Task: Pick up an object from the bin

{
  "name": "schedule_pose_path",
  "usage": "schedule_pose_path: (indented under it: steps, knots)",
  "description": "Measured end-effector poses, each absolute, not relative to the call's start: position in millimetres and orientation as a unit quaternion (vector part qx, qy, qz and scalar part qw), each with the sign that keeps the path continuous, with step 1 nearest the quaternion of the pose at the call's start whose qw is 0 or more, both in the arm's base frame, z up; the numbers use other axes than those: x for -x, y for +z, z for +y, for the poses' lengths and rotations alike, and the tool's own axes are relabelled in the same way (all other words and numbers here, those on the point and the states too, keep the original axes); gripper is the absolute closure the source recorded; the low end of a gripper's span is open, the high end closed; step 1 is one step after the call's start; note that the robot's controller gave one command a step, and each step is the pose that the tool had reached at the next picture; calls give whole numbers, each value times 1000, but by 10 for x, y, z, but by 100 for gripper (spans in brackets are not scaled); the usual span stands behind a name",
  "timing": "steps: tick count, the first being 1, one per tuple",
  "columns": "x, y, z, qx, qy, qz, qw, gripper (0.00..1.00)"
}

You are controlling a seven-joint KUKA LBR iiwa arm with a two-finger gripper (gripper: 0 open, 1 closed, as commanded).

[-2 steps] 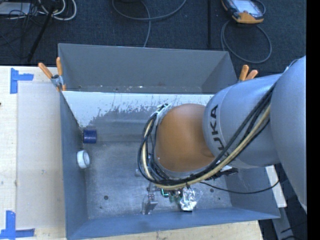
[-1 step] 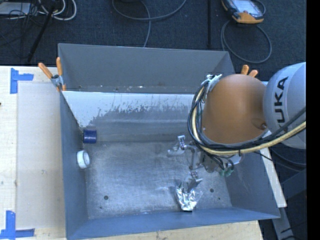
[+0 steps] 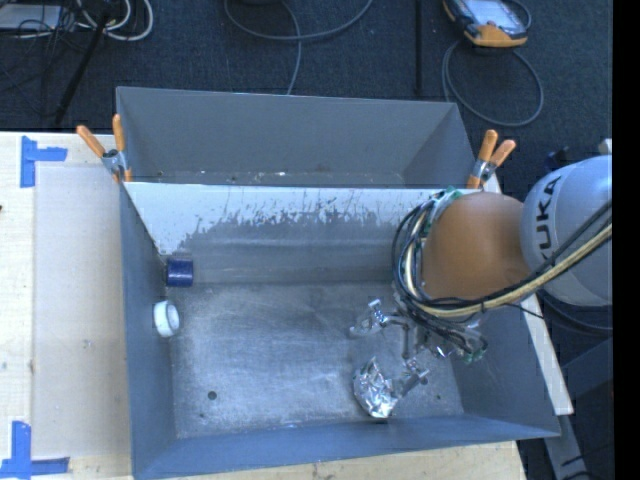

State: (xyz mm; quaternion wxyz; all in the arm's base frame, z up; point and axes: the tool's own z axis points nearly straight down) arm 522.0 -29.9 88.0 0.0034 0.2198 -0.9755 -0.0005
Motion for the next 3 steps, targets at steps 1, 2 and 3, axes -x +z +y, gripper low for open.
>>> schedule_pose_path:
  steps: [1, 2, 3]
  knots:
    - [-5229, 907, -284, -219, -1, -976, 1, 100]
    - [-5733, 1916, -480, -354, 1, -935, -4, 100]
    - [-5686, 2539, -287, -472, 0, -882, -2, 100]
